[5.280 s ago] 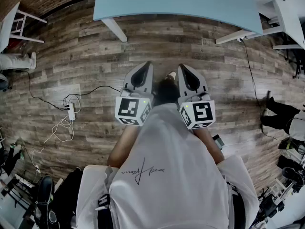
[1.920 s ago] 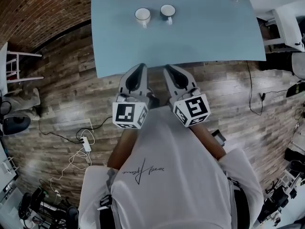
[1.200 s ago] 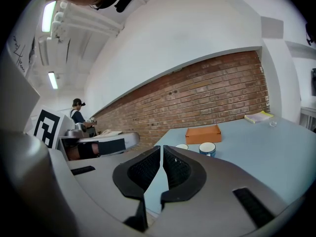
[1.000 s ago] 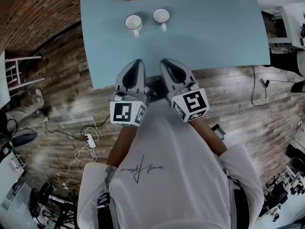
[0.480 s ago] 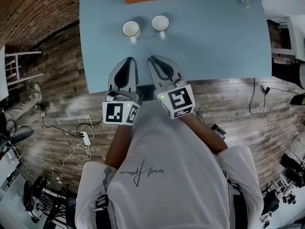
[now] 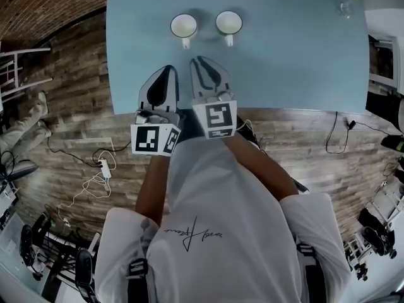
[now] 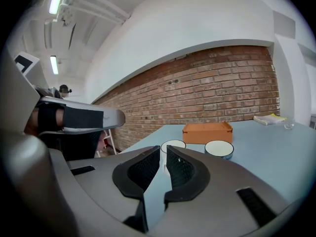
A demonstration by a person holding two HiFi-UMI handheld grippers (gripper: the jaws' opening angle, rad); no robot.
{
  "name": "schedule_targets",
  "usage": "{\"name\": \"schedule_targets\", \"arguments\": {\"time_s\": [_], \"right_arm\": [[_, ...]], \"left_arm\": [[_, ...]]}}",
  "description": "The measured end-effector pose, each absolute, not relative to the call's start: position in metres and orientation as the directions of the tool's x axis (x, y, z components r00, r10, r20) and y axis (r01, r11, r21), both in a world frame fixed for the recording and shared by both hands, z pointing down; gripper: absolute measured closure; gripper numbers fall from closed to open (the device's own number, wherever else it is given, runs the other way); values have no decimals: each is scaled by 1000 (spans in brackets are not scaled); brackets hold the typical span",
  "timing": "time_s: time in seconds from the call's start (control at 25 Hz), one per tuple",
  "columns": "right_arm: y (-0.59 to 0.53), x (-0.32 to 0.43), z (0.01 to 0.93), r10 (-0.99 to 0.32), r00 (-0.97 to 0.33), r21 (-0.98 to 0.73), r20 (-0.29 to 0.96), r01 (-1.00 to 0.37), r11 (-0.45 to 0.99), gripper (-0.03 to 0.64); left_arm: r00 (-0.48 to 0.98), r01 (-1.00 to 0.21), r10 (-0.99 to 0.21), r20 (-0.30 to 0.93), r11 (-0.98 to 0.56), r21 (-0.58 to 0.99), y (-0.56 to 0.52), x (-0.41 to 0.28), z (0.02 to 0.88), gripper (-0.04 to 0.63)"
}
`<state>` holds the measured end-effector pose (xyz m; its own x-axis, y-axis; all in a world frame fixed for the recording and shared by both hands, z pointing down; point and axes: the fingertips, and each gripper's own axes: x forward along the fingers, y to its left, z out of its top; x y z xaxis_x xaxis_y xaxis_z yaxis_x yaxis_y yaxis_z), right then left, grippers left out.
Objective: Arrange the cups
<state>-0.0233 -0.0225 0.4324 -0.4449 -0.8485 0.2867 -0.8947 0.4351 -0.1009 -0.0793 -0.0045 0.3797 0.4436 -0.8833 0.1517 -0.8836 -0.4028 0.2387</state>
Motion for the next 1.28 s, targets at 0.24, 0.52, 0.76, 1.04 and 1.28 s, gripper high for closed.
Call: {"name": "schedule_targets", "arguments": {"time_s": [0.24,0.52,0.76,1.04,1.28], "right_arm": [[-43,-27,462,-864,-400,-97,304,-916,390,594],[-54,-39,481,-859,-405,-83,313,-913,400,560],[-58,-37,495,-865,-378,-84,331,-924,372,522],[-73,-43,509,-870,-349,-61,348,-935,350,492],[-84,-47,519,-868,-321,-45,378,-943,329,486]], "left_arm": [[431,-891,-887,168,-388,236,-11,-92,398,588],[425,-892,-891,163,-382,241,-19,-100,407,588],[414,-895,-896,160,-369,250,-24,-100,409,588],[403,-897,-900,168,-351,270,-25,-102,417,588],[406,-892,-897,173,-348,288,-28,-100,422,589]]}}
